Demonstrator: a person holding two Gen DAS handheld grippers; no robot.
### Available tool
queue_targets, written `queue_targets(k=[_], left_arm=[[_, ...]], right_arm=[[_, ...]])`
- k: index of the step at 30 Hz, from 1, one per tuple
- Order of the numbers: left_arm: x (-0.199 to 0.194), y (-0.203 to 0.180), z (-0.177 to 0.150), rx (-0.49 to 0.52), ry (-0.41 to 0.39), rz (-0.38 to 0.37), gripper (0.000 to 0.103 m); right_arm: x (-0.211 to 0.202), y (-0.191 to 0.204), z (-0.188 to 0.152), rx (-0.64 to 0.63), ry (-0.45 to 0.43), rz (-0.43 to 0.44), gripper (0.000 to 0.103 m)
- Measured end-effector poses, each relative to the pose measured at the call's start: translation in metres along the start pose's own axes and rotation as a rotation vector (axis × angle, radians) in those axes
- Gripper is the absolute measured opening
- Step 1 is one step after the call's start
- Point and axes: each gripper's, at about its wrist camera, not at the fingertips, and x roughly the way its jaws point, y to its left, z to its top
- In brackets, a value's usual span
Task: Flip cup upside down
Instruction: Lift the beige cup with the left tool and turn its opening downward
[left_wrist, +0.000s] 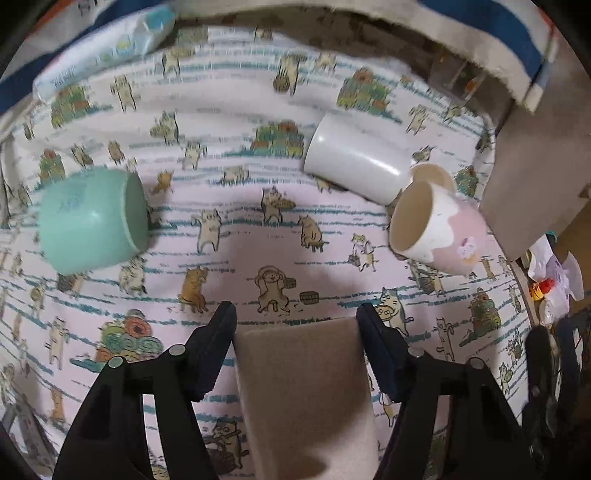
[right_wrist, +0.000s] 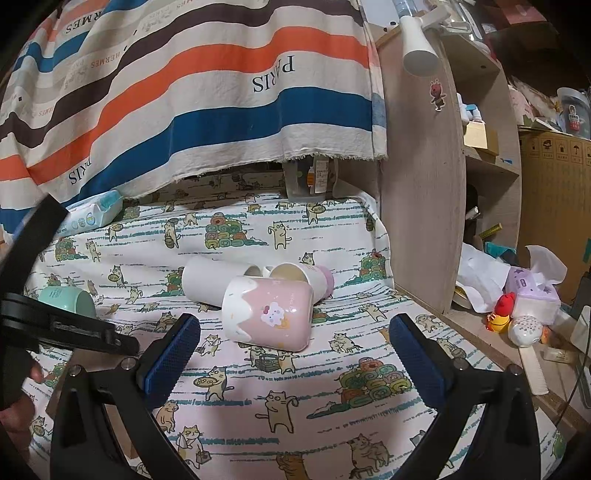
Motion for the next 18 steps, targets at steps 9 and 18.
queue_targets(k=[9, 18], left_arm=[[-0.048, 0.002, -0.018, 0.059, -0.155, 0.036, 0.026], [-0.04, 0.013, -0.036, 0.059, -0.1, -0.009, 0.026]], right_arm=[[0.001, -0.001, -0.001, 0.007, 0.002, -0.006, 0.103], [0.002, -0.001, -0.001, 0.011, 0.006, -0.01, 0.103]])
